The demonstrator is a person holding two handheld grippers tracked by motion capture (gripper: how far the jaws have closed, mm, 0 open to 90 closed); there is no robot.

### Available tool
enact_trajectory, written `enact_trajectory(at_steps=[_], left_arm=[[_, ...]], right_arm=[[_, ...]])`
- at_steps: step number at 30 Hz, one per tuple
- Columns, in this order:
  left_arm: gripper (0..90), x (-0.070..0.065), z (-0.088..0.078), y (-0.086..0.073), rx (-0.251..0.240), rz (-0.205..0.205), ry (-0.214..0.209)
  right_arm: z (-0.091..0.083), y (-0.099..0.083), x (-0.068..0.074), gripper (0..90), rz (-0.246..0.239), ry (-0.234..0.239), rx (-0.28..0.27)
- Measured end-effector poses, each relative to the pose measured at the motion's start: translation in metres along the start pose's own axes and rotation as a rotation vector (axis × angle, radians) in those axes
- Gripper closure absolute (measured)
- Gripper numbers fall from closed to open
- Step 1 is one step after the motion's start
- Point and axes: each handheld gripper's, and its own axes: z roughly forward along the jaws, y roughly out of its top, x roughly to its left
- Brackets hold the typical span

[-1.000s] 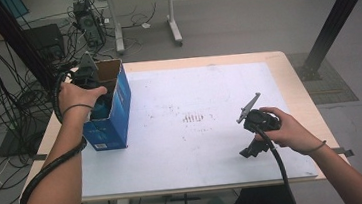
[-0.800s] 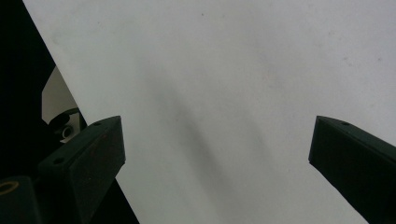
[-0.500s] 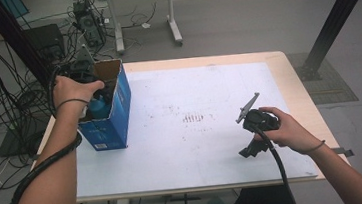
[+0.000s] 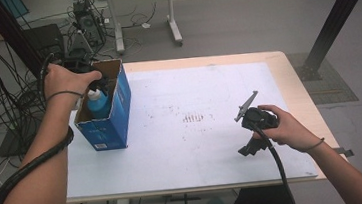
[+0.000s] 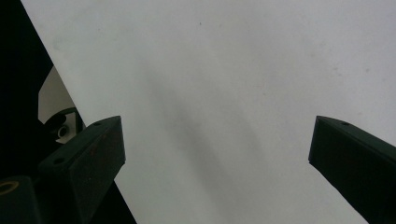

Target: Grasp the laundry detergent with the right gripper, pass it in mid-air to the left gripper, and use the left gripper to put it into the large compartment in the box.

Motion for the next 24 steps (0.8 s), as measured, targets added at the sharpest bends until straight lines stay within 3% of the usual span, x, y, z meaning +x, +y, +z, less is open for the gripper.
enact_trajectory(at_steps=[8, 13, 24], left_arm=[[14.3, -0.013, -0.012, -0.003, -0.004, 0.036, -0.013], [7.4, -0.028, -0.023, -0.004, -0.025, 0.082, -0.030], [4.7, -0.065, -0.036, -0.010, -0.031, 0.196, -0.049]], right_arm=[[-0.003, 0.002, -0.001, 3.6, -0.003, -0.007, 0.009], [-0.004, 0.003, -0.001, 3.7, -0.002, -0.006, 0.018], [-0.003, 0.002, -0.004, 3.6, 0.028, -0.011, 0.017]])
